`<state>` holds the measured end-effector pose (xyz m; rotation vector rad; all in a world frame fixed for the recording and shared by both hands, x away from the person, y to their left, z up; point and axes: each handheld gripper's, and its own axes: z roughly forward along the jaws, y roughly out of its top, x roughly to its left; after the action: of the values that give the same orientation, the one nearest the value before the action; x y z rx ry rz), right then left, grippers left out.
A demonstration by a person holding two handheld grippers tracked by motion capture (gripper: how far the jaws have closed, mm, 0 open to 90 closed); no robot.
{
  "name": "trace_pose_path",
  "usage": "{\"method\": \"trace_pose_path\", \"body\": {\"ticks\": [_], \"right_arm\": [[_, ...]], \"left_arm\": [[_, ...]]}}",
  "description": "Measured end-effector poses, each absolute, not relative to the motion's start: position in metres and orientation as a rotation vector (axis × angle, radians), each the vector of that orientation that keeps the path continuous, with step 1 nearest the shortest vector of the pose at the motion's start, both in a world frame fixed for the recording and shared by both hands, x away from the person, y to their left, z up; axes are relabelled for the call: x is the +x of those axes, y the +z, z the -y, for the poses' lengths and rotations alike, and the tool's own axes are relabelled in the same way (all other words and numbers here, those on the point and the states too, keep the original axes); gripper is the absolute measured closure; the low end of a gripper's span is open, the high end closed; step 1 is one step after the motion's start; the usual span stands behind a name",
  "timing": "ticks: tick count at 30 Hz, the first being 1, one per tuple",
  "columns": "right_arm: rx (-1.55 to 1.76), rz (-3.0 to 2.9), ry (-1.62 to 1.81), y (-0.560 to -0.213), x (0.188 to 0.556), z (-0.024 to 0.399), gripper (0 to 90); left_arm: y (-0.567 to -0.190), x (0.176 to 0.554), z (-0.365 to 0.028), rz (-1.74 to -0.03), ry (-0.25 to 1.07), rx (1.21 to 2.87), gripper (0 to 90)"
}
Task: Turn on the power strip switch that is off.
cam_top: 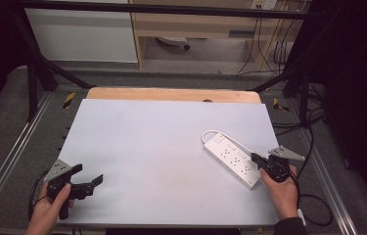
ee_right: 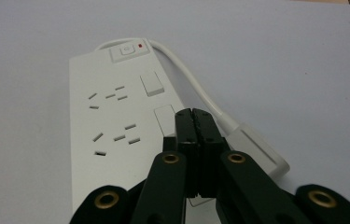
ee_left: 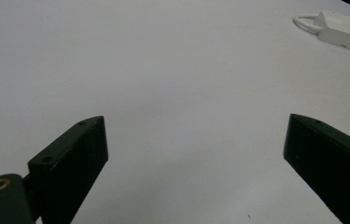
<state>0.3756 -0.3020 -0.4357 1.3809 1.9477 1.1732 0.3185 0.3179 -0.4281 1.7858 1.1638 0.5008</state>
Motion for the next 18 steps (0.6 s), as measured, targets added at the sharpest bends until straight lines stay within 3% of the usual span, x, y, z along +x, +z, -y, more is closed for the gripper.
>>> {"method": "trace_pose_path", "body": {"ticks": [18], "right_arm": [[1.374, -1.979, 1.149, -0.4409, 0.377, 0.2994, 90.0]], "left_arm": [[-0.428, 0.3185, -0.3178, -1.161, 0.499, 1.792, 6.5]]}}
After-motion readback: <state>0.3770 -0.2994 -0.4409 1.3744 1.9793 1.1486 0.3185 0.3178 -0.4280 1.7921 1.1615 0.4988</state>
